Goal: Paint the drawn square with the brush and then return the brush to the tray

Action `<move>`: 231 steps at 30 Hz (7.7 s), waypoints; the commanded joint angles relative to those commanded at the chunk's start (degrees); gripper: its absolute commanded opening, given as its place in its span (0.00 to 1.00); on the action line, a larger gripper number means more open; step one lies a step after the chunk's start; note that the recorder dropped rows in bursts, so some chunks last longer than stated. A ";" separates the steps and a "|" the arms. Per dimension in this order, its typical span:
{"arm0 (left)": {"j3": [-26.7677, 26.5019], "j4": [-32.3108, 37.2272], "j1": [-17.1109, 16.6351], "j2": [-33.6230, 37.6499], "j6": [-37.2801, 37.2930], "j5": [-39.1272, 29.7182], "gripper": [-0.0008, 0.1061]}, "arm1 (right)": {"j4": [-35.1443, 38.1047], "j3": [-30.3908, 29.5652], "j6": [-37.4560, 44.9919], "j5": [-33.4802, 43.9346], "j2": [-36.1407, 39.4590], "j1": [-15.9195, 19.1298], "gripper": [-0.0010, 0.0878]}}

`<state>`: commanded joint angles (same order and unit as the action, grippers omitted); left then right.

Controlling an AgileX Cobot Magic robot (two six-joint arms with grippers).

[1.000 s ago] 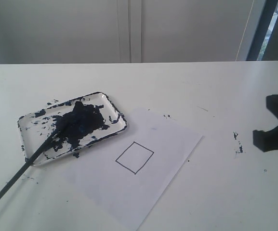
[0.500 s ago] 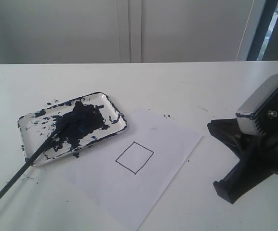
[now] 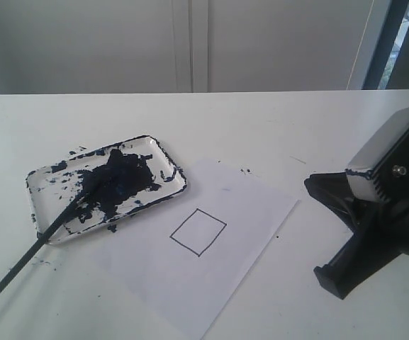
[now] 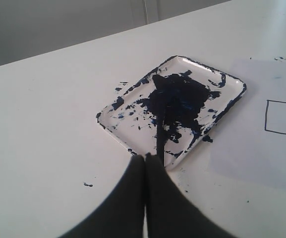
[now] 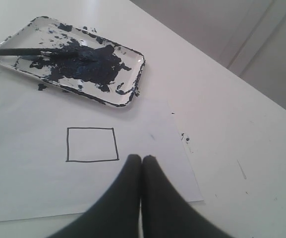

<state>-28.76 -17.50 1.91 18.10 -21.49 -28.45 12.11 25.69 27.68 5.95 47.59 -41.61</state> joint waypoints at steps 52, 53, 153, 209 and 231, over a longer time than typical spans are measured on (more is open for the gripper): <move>0.00 -12.82 2.15 40.16 -18.96 2.09 0.48 | 0.14 0.00 0.00 0.67 -0.12 0.00 0.01; 0.00 -12.82 2.15 41.99 -18.96 2.52 0.47 | 0.14 0.00 0.00 0.75 -0.12 0.00 0.01; -8.57 -17.55 2.19 56.55 1.56 -9.34 0.01 | 0.47 0.00 0.00 1.72 -0.12 0.00 0.01; -13.18 -2.87 42.75 72.53 85.75 37.61 0.01 | 0.47 0.00 0.00 1.42 -0.12 0.00 0.01; -13.18 -7.88 42.75 71.43 85.75 34.39 0.01 | 0.62 0.00 0.00 1.42 -0.12 0.00 0.01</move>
<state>-41.95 -25.38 44.67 89.53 64.26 5.94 12.74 25.69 27.68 7.37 47.46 -41.61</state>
